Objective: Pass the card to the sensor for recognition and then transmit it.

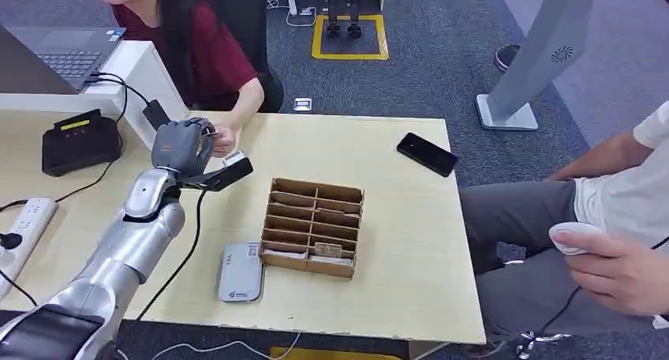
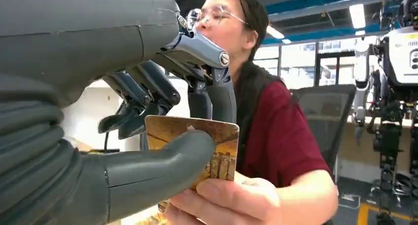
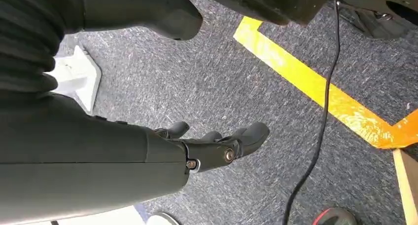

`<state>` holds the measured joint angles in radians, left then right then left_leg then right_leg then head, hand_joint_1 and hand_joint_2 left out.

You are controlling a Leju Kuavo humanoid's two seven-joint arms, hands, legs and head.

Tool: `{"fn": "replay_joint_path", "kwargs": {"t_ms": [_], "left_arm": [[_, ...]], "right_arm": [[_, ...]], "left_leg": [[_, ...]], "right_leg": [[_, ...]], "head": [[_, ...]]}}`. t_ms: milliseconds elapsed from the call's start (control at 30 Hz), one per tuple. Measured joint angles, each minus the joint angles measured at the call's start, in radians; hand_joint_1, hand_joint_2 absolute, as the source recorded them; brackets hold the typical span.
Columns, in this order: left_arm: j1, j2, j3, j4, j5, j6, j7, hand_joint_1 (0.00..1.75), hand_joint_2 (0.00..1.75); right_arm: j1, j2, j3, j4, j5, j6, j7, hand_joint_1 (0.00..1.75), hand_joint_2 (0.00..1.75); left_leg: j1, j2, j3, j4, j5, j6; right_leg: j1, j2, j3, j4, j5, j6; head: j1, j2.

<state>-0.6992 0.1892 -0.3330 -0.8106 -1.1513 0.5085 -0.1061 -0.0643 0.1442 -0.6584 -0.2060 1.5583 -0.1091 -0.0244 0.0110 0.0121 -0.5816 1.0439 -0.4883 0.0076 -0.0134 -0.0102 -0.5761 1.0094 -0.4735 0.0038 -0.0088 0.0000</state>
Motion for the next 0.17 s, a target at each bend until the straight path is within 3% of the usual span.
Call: {"fn": "replay_joint_path", "kwargs": {"t_ms": [167], "left_arm": [[0.013, -0.009, 0.022, 0.008, -0.003, 0.007, -0.013, 0.00, 1.75]], "right_arm": [[0.001, 0.000, 0.000, 0.000, -0.001, -0.003, -0.003, 0.00, 1.75]], "left_leg": [[0.000, 0.000, 0.000, 0.000, 0.000, 0.000]], "right_leg": [[0.000, 0.000, 0.000, 0.000, 0.000, 0.000]], "head": [[0.000, 0.000]]}}
